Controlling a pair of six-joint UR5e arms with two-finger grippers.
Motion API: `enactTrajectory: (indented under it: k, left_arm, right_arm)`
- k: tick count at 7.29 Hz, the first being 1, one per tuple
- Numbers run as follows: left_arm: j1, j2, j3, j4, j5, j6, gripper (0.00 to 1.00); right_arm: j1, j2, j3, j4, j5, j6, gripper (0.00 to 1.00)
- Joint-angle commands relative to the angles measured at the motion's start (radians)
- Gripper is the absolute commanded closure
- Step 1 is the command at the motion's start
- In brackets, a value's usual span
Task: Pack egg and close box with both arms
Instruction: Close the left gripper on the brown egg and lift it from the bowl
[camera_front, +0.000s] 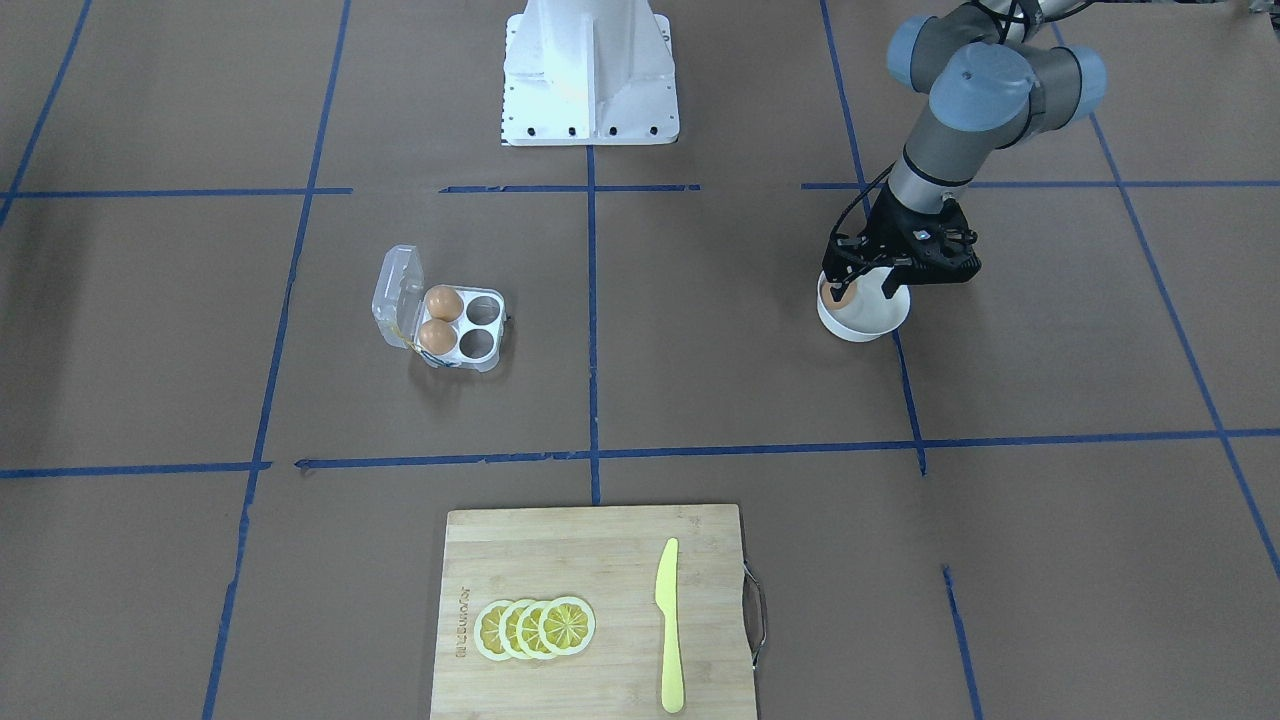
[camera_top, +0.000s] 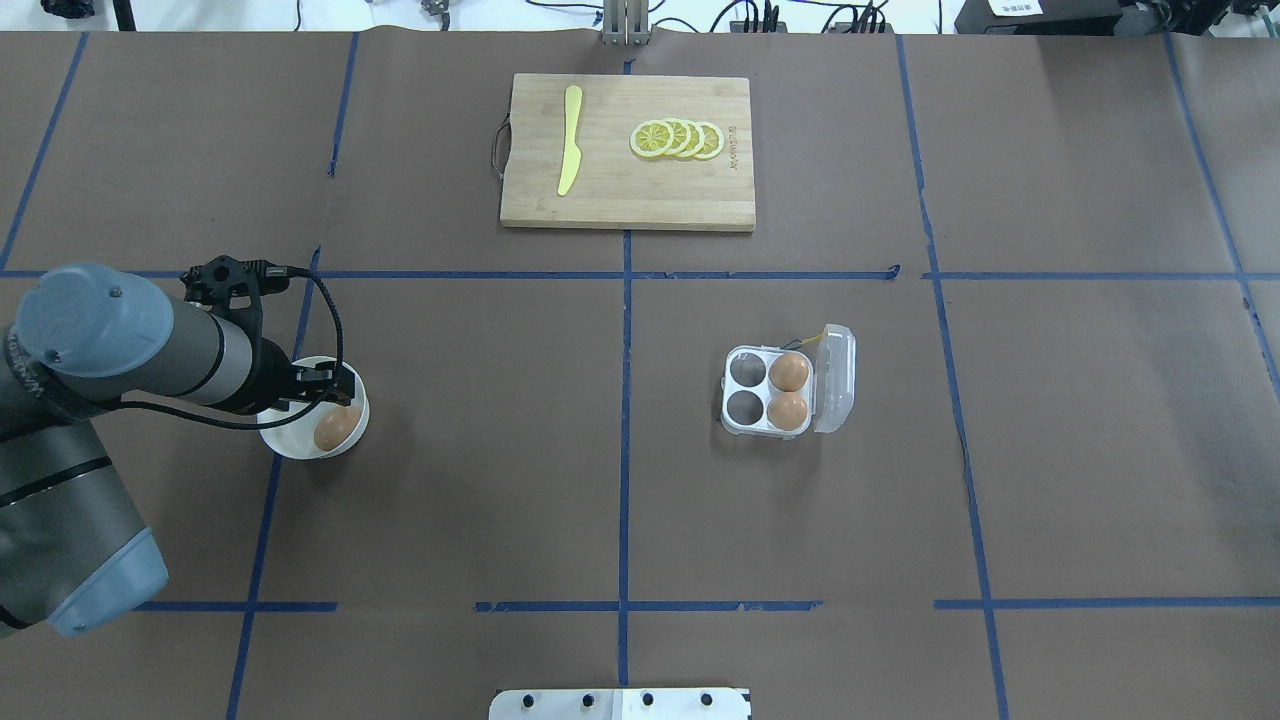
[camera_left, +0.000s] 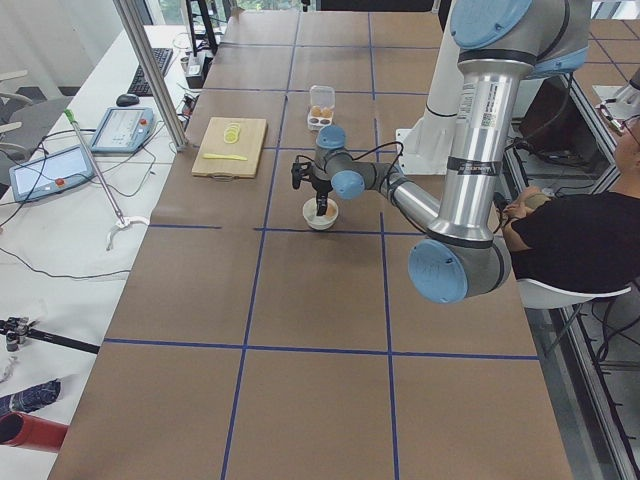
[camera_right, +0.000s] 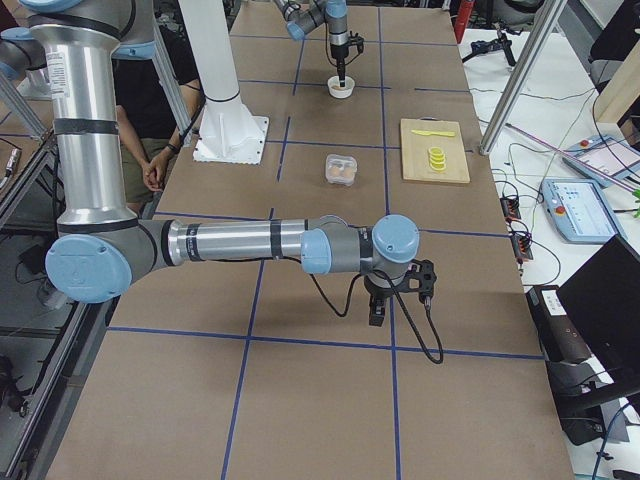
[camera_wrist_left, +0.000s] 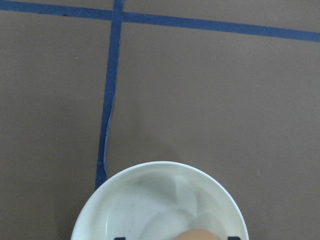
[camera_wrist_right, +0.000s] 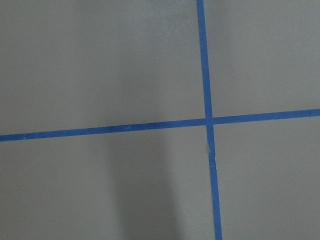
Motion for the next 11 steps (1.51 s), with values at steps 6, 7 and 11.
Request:
enactTrajectory:
  k: [6, 7, 11]
  left_arm:
    - [0.045, 0.0, 0.025, -0.007, 0.005, 0.0, 0.26]
    - [0.045, 0.0, 0.031, -0.007, 0.003, 0.0, 0.28]
    - [0.046, -0.002, 0.031, -0.007, 0.003, -0.002, 0.48]
  right_arm:
    - [0.0, 0.0, 0.006, 0.0, -0.002, 0.003, 0.0]
    - [0.0, 0.001, 0.006, -0.002, 0.0, 0.003, 0.0]
    - [0.0, 0.0, 0.006, 0.0, -0.002, 0.003, 0.0]
